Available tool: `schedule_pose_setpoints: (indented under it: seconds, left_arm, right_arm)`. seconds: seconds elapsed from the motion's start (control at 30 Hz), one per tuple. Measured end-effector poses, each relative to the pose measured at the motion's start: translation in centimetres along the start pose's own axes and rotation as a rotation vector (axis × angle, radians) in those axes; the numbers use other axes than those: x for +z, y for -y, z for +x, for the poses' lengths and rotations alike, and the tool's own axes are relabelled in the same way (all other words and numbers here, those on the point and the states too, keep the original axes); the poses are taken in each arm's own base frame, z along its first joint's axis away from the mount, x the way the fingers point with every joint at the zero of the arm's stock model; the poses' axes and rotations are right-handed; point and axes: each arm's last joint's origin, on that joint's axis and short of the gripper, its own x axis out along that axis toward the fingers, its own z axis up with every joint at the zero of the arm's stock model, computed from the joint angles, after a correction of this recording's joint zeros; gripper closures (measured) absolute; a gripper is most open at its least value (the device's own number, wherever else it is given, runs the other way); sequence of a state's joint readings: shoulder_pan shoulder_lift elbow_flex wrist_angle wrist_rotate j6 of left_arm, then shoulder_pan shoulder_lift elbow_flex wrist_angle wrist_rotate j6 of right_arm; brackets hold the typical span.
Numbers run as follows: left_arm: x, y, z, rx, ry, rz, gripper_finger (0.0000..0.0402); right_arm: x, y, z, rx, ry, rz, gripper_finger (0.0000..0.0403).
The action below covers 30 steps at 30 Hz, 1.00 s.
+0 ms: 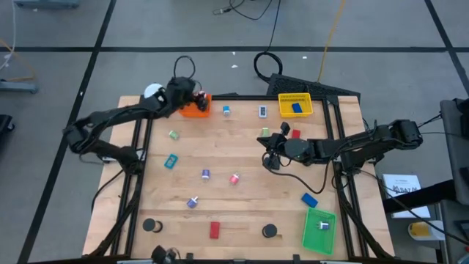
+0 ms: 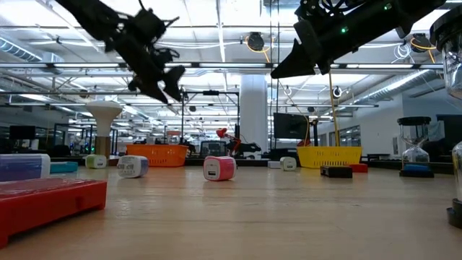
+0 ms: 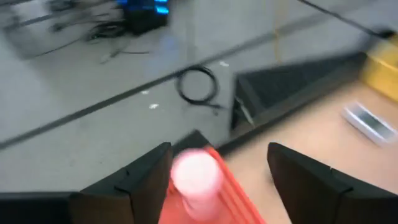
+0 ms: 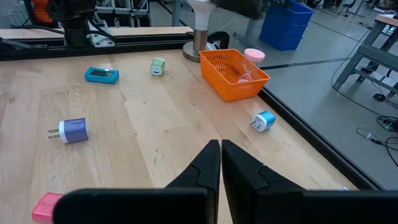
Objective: Pick & Place Office items
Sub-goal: Put the top red timer into the yellow basket
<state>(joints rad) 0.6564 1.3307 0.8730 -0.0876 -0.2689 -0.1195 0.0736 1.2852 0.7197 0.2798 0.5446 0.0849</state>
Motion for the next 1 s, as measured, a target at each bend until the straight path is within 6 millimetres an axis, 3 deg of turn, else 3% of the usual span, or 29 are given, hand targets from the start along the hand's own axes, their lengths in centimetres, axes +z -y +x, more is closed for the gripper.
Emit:
schedule_pose_setpoints:
  seconds: [0.23,0.5,0.73,1.0]
  left_arm:
    - [-1.0,2.9,-5.6,-0.12,-0.085,0.194,0.0225]
    - [-2.2,9.2,-9.3,-0.333,0.021,0.317,0.031]
    - [-5.9,13.6,-9.9,-0.445,0.24,0.384,0.0349]
    - [-12.3,12.6,-8.9,-0.511,0.353,0.339,0.0374]
  right_arm:
    - [0.0,0.0,0.0,0.0,0.0,0.0,0.0392]
    - [0.0,0.0,0.0,0.0,0.0,0.006,0.0392]
    - [0.0,0.0,0.0,0.0,0.001,0.008,0.0392]
    - [0.1,0.0,0.0,0.001,0.005,0.01,0.0392]
